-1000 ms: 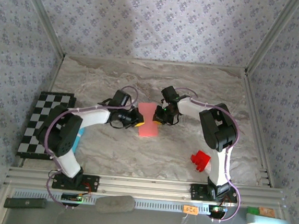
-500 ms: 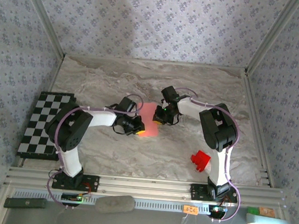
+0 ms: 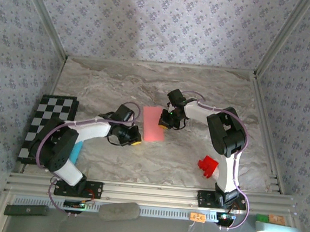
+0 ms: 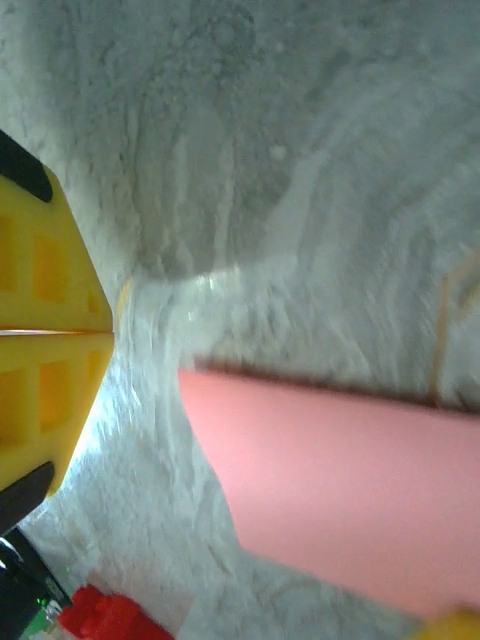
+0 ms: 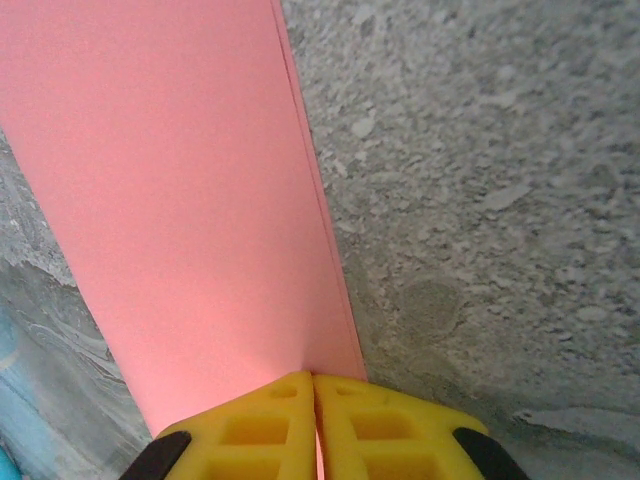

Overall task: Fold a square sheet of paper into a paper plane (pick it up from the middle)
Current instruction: First fold the square sheet of paper in half at the center of the table.

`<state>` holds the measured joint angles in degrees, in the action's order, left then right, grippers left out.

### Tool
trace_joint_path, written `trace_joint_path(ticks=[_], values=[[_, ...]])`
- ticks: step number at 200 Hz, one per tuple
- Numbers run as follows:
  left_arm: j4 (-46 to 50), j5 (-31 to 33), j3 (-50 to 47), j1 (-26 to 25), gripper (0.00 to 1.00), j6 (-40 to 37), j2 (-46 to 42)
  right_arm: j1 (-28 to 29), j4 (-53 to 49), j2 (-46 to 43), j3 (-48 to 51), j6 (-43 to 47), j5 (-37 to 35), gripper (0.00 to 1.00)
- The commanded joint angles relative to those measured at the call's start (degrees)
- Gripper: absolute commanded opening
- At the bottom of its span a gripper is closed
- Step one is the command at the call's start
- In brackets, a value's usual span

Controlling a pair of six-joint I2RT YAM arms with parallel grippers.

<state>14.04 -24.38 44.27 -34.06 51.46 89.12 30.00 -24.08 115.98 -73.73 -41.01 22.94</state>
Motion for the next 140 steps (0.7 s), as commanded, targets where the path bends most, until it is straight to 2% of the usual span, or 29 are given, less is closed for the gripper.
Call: trace_joint_path(ticks=[1,49,96,122,140], values=[[-0.08,2.62,4.04,0.98,0.12,-0.43,-1.85,-0.58,-7.28,4.51,4.75,-2.36,-12.58,0.11],[-8.75,3.01,7.24,3.8,0.25,2.68,2.14,-0.21,-2.65,-3.66,1.09,-6.38,-7.62,0.14],[-13.25,0.67,12.12,4.55,0.44,3.48,8.2,-1.21,-1.13,-9.31,-0.58,-2.23,-7.84,0.29],[-18.16,-2.14,13.44,4.48,0.45,6.15,12.05,-2.85,0.48,-10.01,1.28,-0.61,-6.39,0.3],[-18.35,-2.8,15.29,4.27,0.42,6.37,15.12,-3.75,1.46,-10.07,2.63,0.12,-5.52,0.3]])
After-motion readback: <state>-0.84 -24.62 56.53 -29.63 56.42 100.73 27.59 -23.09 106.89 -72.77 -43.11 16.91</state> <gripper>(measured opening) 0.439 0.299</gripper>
